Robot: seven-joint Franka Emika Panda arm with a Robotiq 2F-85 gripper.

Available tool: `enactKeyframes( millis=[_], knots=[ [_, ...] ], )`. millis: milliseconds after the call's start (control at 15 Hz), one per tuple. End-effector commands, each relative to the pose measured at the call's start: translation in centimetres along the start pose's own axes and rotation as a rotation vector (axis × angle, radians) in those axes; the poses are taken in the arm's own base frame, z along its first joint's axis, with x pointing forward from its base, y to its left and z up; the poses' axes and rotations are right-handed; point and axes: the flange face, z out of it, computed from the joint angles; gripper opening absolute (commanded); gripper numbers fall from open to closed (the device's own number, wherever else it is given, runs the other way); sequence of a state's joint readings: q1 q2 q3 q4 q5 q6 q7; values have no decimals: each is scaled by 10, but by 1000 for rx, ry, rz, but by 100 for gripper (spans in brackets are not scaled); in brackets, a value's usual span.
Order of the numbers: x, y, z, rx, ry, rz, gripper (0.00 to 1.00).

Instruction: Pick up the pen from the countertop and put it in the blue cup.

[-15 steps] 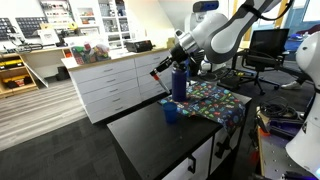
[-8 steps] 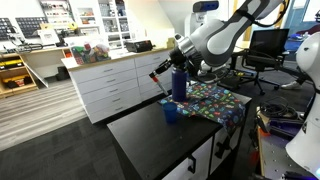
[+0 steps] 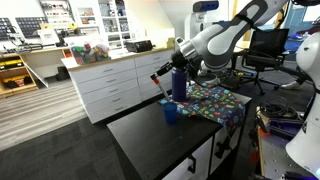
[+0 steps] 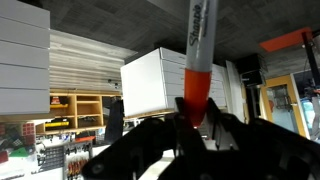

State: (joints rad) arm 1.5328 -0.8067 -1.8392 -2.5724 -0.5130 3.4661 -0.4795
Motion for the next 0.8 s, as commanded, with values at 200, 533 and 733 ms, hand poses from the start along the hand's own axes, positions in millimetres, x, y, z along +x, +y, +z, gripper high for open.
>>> enactKeyframes(
  millis=[200, 533, 733],
  knots=[
    [-10, 1, -3, 38, 45, 24, 5],
    [-17, -10, -2, 66, 40, 45, 5],
    [-23, -18, -2, 83, 30, 53, 5]
  ],
)
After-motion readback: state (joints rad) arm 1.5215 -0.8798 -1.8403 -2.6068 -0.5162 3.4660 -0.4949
